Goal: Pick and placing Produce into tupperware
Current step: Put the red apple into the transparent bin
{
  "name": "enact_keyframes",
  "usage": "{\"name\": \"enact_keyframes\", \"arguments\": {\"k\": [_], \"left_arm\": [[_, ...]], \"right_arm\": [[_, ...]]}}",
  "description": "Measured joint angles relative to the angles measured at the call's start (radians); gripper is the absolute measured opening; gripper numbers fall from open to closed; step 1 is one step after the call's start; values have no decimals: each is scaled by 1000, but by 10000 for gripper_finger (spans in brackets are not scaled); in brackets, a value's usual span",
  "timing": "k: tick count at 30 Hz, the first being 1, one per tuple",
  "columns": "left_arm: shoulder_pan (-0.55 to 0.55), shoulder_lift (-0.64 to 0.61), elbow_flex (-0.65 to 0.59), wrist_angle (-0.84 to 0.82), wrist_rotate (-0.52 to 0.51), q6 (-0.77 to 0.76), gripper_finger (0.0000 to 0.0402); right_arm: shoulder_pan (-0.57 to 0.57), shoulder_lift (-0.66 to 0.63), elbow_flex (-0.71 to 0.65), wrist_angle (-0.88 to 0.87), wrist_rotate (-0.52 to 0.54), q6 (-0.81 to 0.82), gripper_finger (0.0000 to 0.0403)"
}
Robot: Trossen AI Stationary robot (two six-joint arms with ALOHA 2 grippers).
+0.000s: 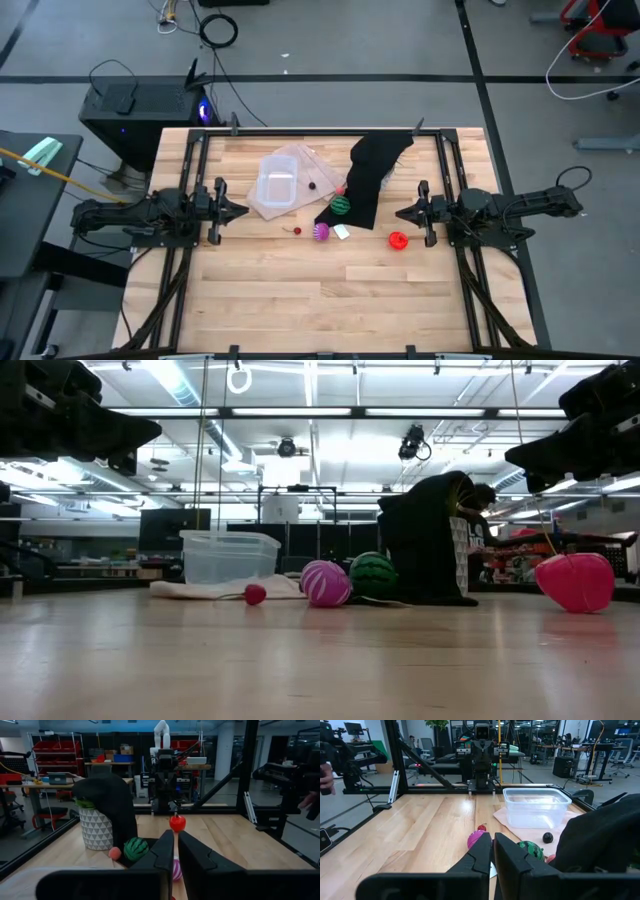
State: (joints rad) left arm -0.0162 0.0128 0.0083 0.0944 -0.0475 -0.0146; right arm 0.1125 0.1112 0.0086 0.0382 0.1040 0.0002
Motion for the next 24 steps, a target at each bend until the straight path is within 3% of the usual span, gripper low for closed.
{"name": "enact_keyframes", "arguments": {"k": [24], "left_arm": [[0, 0, 0, -3, 0, -26, 33]], "right_arm": [[0, 0, 0, 0, 0, 58, 30]]}}
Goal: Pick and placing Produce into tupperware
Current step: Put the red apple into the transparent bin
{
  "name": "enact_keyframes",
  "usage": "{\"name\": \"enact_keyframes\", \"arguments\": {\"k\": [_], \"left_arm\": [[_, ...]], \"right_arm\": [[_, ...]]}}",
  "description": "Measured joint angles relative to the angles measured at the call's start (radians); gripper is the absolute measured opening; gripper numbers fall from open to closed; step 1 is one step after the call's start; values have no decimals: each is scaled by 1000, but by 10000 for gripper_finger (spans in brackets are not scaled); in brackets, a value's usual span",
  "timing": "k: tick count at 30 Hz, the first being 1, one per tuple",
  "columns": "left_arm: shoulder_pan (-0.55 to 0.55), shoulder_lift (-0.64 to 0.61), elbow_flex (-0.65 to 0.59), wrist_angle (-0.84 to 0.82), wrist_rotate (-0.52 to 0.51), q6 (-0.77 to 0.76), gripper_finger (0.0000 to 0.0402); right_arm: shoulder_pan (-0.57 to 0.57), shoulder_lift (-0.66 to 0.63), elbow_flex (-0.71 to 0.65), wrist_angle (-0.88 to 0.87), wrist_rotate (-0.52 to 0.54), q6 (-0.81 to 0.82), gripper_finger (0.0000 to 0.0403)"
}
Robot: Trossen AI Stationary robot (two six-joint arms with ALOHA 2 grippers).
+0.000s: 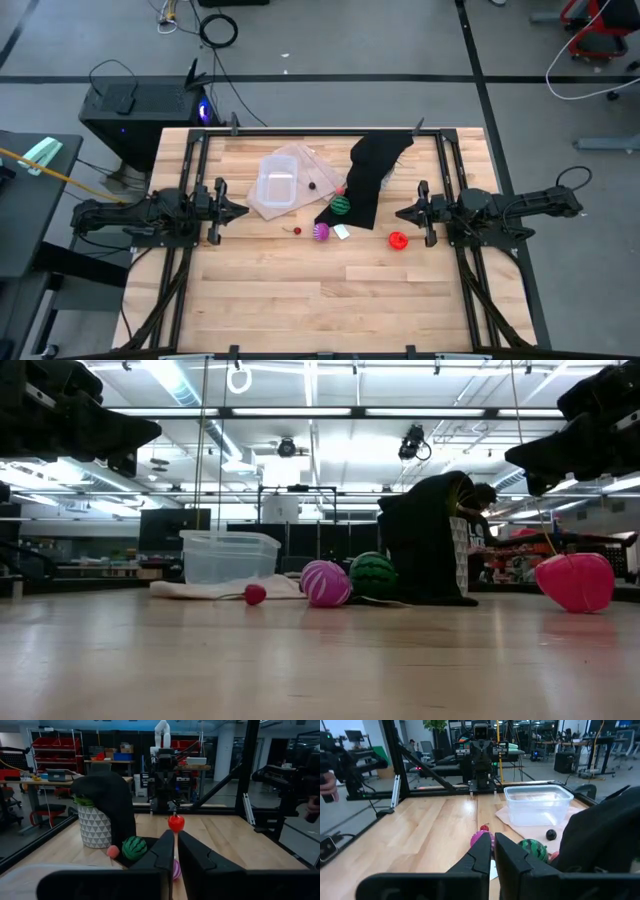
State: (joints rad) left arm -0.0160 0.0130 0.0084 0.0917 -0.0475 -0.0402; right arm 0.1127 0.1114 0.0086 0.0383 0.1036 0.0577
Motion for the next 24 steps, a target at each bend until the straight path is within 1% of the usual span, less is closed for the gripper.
{"name": "enact_keyframes", "arguments": {"k": [4, 9, 14, 18, 22, 24], "left_arm": [[0, 0, 0, 0, 0, 0, 36], [0, 0, 0, 1, 0, 0, 30], [0, 0, 0, 52, -5, 7, 29], [0, 0, 0, 189, -9, -22, 36], [0, 0, 0, 366, -23, 5, 38], [0, 0, 0, 451, -54, 25, 37]], "right_arm": [[0, 0, 0, 0, 0, 18, 30], [0, 0, 0, 0, 0, 19, 30], [0, 0, 0, 24, 0, 31, 30], [0, 0, 0, 139, 37, 67, 30], [0, 0, 0, 326, 77, 82, 30], [0, 0, 0, 433, 130, 138, 30]]}}
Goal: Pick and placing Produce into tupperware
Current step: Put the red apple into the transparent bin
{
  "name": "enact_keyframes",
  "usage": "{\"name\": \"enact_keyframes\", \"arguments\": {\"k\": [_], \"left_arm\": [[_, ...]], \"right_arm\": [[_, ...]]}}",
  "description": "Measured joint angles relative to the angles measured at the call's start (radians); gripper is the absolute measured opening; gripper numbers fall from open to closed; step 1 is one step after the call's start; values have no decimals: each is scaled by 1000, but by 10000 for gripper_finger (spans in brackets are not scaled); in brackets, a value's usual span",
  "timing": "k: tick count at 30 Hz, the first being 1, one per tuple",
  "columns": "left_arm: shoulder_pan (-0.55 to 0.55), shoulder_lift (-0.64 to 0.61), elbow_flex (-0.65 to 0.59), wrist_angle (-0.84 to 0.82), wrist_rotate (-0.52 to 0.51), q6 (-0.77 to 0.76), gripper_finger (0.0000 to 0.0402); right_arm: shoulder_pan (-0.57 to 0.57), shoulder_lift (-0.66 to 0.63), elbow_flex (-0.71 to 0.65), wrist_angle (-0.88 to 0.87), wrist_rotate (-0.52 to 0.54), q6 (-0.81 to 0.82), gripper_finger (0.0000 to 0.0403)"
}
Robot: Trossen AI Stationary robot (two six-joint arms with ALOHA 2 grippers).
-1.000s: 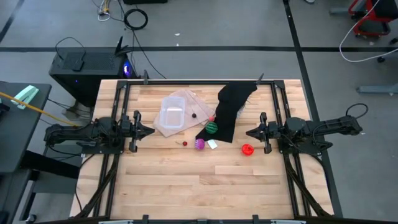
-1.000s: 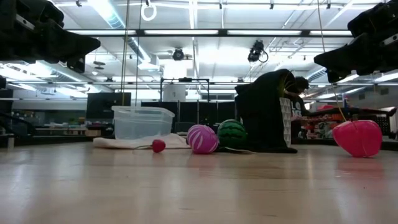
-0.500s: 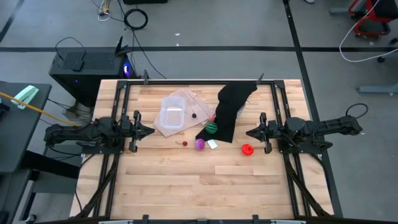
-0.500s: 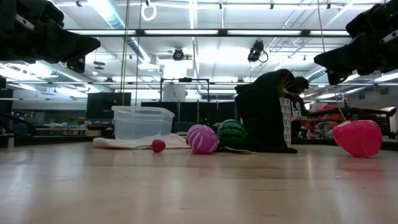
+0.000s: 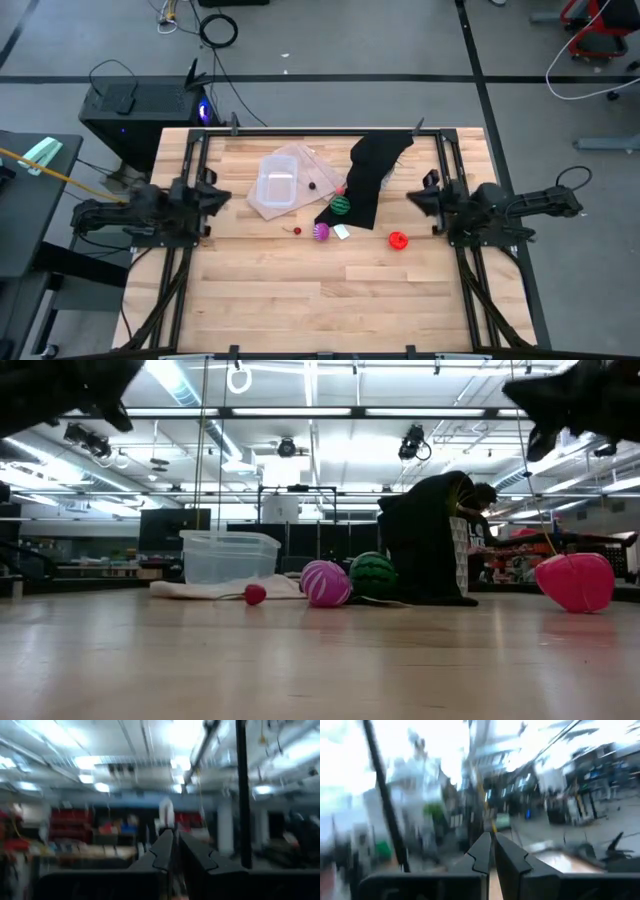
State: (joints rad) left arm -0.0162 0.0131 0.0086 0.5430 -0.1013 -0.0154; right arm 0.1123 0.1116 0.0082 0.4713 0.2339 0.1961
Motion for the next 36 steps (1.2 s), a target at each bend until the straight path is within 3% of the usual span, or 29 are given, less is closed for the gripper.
{"name": "enact_keyframes", "arguments": {"k": [4, 8, 15, 22, 27, 31, 36], "left_arm": [[0, 0, 0, 193, -82, 33, 32], [0, 0, 1, 364, -123, 50, 30], [0, 25, 154, 340, -143, 88, 34], [0, 195, 371, 305, -261, 230, 43], [3, 334, 497, 414, -189, 220, 43], [3, 427, 585, 384, -169, 243, 34], [4, 536, 661, 303, -340, 97, 28]], "right_arm": [[0, 0, 0, 195, 216, 166, 30], [0, 0, 0, 271, 329, 165, 30], [0, 24, 100, 278, 334, 191, 30], [-1, 176, 346, 278, 334, -6, 30], [-4, 303, 511, 263, 334, -124, 30], [-31, 392, 615, 257, 334, -156, 30], [-89, 465, 714, 253, 335, -146, 30]]}}
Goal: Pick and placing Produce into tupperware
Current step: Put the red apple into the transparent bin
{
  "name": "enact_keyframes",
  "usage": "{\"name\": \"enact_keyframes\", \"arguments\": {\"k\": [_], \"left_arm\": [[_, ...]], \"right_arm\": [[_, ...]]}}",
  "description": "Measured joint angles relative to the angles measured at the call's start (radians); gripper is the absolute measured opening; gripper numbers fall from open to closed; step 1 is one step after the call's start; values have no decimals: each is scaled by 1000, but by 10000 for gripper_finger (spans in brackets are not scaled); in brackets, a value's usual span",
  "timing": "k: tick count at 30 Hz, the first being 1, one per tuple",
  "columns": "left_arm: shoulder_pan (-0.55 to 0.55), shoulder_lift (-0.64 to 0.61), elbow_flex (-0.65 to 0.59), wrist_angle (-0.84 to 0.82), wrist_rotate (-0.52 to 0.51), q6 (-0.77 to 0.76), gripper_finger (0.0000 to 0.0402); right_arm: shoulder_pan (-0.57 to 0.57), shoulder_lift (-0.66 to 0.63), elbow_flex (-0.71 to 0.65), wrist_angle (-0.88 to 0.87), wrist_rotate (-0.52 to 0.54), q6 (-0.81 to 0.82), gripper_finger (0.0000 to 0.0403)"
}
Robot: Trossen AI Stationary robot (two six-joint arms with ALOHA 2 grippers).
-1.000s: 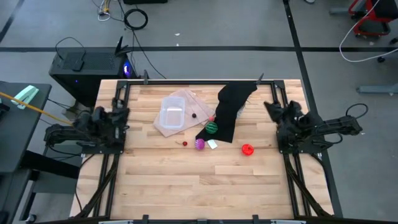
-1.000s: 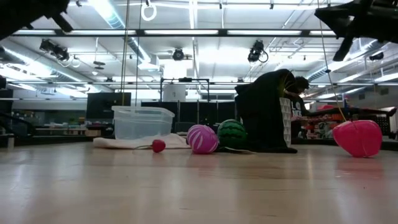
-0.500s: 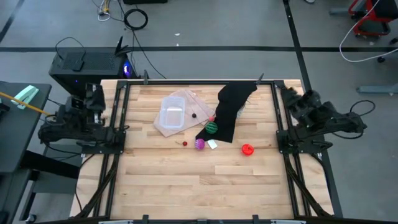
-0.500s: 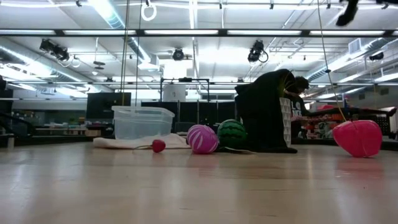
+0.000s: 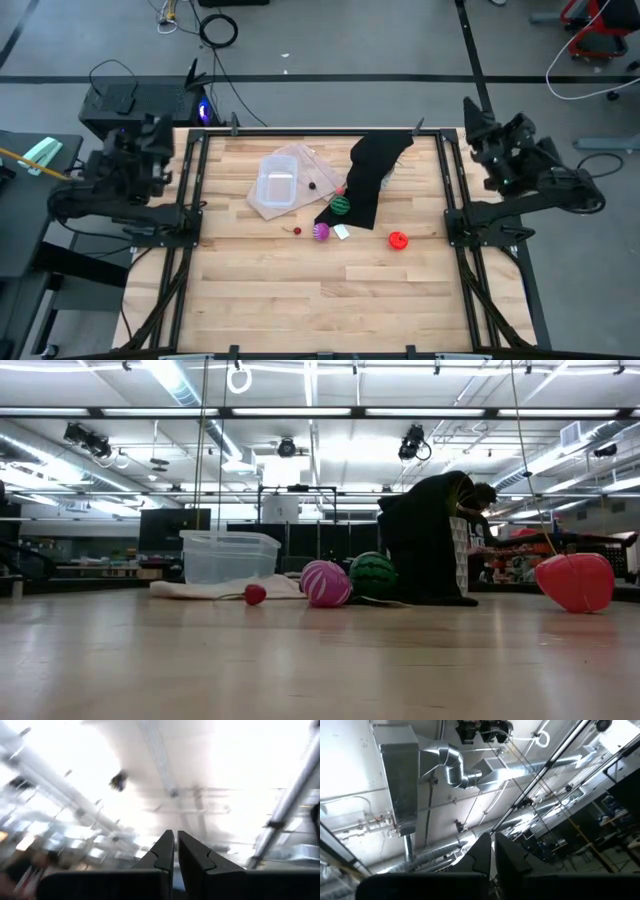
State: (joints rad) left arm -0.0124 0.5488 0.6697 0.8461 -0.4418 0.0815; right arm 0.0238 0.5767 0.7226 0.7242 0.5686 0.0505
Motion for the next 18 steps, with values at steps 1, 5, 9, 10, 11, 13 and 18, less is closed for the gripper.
{"name": "enact_keyframes", "arguments": {"k": [1, 5, 9, 10, 11, 13, 18], "left_arm": [[0, 20, 14, -9, -26, -9, 28], [0, 96, 54, -13, -44, 38, 31], [6, 168, 111, -39, -45, 29, 27], [10, 184, 127, -52, -45, 28, 25], [12, 201, 147, -75, -45, 27, 23], [19, 237, 193, -136, -45, 27, 19], [44, 338, 311, -270, -54, 26, 14]], "right_arm": [[-10, 8, 21, 0, 0, -5, 30], [-43, 24, 101, -115, -3, -83, 30], [-81, 47, 194, -317, 7, -111, 30], [-88, 54, 220, -361, 7, -107, 30], [-93, 61, 244, -413, 7, -94, 30], [-101, 76, 300, -521, 7, -53, 30], [-120, 107, 448, -885, -5, 19, 30]]}}
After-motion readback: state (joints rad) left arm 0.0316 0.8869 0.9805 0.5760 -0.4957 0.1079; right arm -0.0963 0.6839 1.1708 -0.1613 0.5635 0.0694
